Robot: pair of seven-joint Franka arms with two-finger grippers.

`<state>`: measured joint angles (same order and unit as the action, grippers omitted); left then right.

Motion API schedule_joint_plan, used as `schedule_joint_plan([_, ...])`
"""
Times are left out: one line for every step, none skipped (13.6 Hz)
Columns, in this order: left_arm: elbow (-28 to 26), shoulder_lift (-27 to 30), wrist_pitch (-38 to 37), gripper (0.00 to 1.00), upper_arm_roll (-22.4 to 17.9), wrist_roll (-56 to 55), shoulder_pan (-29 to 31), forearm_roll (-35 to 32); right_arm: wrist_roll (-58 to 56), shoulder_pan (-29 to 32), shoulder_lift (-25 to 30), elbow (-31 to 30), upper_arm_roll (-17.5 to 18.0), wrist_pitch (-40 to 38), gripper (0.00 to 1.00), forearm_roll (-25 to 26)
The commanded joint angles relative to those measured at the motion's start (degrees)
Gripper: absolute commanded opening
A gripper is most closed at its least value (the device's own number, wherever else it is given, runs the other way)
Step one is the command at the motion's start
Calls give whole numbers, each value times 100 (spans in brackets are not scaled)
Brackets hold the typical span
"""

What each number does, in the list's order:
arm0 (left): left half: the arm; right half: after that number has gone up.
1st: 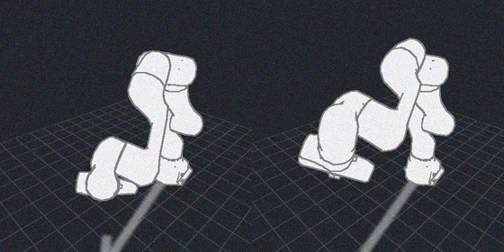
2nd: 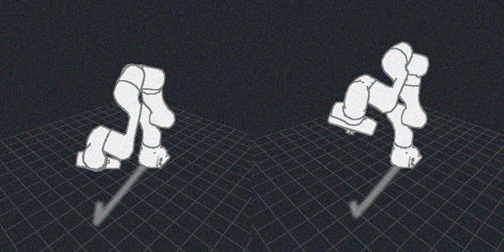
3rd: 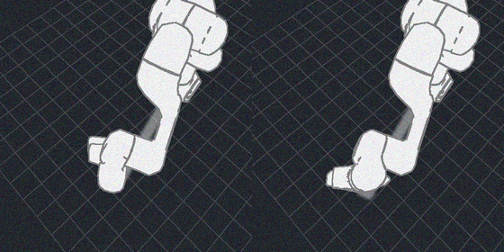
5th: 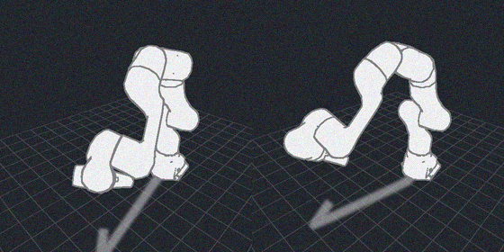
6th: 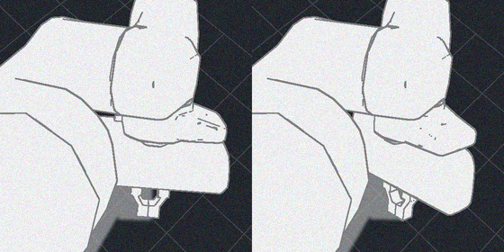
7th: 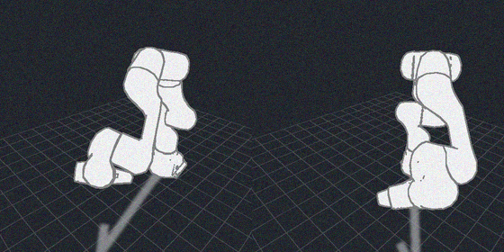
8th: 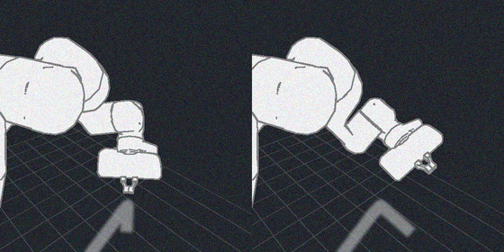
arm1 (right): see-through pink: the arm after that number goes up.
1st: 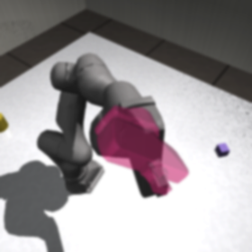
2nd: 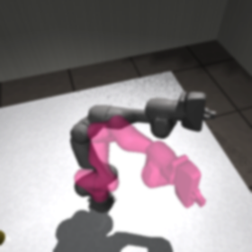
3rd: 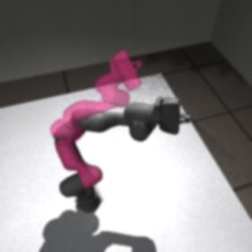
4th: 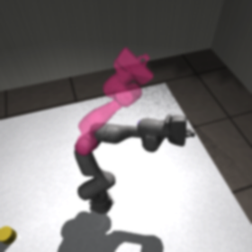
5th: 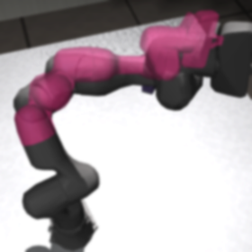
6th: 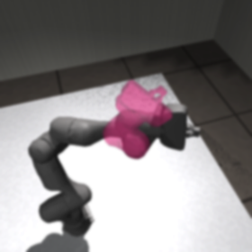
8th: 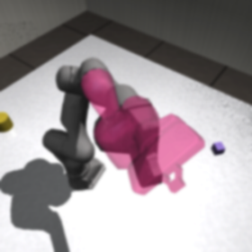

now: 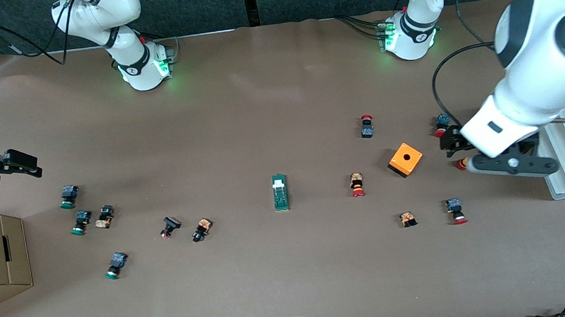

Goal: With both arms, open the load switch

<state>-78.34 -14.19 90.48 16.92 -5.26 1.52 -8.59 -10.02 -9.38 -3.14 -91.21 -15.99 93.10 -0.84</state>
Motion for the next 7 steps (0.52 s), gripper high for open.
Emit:
schedule_joint_plan([-925, 889, 39, 100, -1151, 34, -526, 707, -35, -20, -55, 95, -10, 33, 100, 145])
schedule_joint_plan([-1251, 1170, 66, 100, -1435, 34, -686, 770, -35, -20, -55, 95, -10, 24, 100, 145])
schedule_joint_plan([-1585, 1460, 171, 100, -1429, 42, -679, 719, -35, -20, -55, 95, -10, 33, 100, 145])
schedule_joint_plan([-1745, 1628, 285, 100, -1429, 86, -670, 718, -35, -20, -55, 95, -10, 24, 100, 136])
schedule_joint_plan([-1764, 1639, 286, 100, -1438, 382, -644, 666, -26, -20, -55, 95, -10, 33, 100, 128])
schedule_joint_plan([-1764, 1621, 312, 100, -1429, 811, -478, 657, -17, -20, -55, 95, -10, 33, 100, 128])
schedule_joint_plan([-1773, 1613, 312, 100, -1333, 946, -242, 674, -17, -20, -55, 95, -10, 24, 100, 119])
